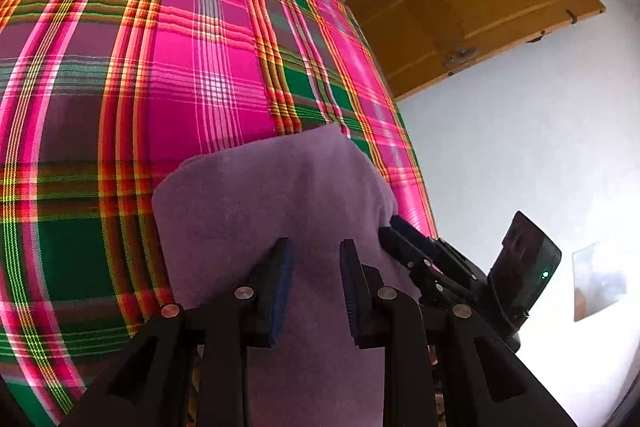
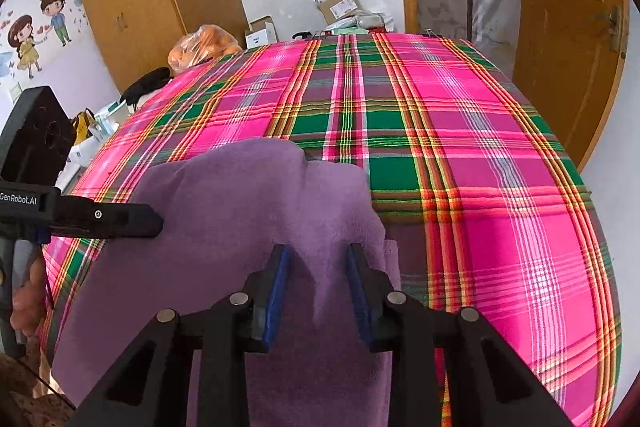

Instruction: Fold clothes

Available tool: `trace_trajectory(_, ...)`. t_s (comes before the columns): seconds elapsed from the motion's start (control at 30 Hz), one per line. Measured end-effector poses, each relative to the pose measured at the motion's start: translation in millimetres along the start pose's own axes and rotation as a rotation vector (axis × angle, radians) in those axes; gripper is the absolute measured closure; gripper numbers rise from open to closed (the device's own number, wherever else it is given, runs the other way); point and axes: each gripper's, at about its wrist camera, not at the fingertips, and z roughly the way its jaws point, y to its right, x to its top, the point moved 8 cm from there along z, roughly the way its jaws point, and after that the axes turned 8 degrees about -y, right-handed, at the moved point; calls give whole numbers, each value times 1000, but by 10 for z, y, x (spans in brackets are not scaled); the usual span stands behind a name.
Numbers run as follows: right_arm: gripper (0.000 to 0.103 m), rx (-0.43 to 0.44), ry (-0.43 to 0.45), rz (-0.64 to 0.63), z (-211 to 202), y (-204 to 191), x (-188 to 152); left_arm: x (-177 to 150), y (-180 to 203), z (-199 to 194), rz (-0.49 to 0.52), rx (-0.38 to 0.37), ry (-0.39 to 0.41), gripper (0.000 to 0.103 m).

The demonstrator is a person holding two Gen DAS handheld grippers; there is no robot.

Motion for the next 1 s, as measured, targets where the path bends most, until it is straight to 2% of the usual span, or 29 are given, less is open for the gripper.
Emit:
trace_trajectory(0.17,72,-17,-12,-2,-33,2,19,-46,73,-65,15,45,6,78)
trace_trajectory(0.27,73,-29,14,2,-180,-25,-12,-113,120,-177,49,92,32,78)
trace_trajectory(0.47,73,-1,30,-20,-361,-188,-237,-279,116,-289,64,133,34,77)
trace_trajectory(0.57,73,-11,-6,-22,-258,-205,-360,-302,98,-230,67,147,30,77)
trace_trajectory(0.77,73,-49,32,-16,-206,-228,-410,-314,83,-201,99,167,66,78)
trace_trajectory(1.0,74,-47,5,-17,-296,-189,-407,-428,122,-283,107,237,57,77)
